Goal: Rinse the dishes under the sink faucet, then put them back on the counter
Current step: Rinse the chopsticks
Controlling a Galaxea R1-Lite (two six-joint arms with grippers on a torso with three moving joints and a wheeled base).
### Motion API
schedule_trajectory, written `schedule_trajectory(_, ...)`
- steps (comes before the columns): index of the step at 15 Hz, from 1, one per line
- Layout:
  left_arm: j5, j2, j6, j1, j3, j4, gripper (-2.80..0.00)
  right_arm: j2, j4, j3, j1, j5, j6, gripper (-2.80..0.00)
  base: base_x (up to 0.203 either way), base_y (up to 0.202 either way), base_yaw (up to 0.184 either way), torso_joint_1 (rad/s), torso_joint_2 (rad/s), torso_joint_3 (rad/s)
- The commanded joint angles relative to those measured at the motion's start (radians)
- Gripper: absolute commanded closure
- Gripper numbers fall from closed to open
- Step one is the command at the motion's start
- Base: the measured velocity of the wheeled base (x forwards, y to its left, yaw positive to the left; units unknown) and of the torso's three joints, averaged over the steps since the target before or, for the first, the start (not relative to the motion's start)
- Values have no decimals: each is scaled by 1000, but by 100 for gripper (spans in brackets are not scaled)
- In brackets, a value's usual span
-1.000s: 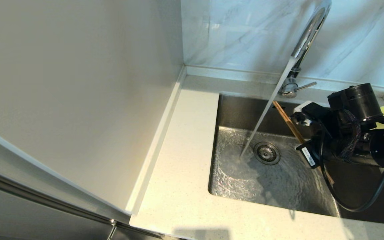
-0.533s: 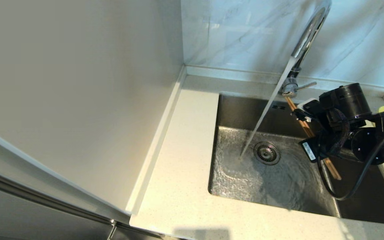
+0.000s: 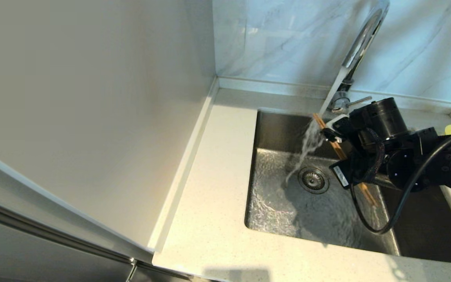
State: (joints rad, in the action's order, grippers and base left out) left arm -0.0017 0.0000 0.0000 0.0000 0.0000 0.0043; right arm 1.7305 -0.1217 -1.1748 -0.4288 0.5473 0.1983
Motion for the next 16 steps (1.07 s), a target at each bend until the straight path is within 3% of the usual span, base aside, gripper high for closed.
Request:
schedule_trajectory(1, 0, 0, 0, 0, 0, 0, 0, 31, -1, -21, -13, 4, 1, 0, 0, 0, 0, 0, 0, 0)
schedule_trajectory(7, 0, 0, 0, 0, 0, 0, 0, 74, -2, -72, -67, 29, 0, 0, 0, 0, 0, 0, 0, 0)
schedule_trajectory(11, 0, 0, 0, 0, 0, 0, 0, -6, -9, -15, -59, 56, -15, 0, 0, 0, 0, 0, 0, 0)
schedule_trajectory(13, 0, 0, 0, 0, 0, 0, 0, -92, -15, 77, -8, 67, -12, 0, 0, 0, 0, 0, 0, 0)
schedule_trajectory(16, 0, 0, 0, 0, 0, 0, 0, -192, -34, 152, 172, 31, -11, 0, 0, 0, 0, 0, 0, 0)
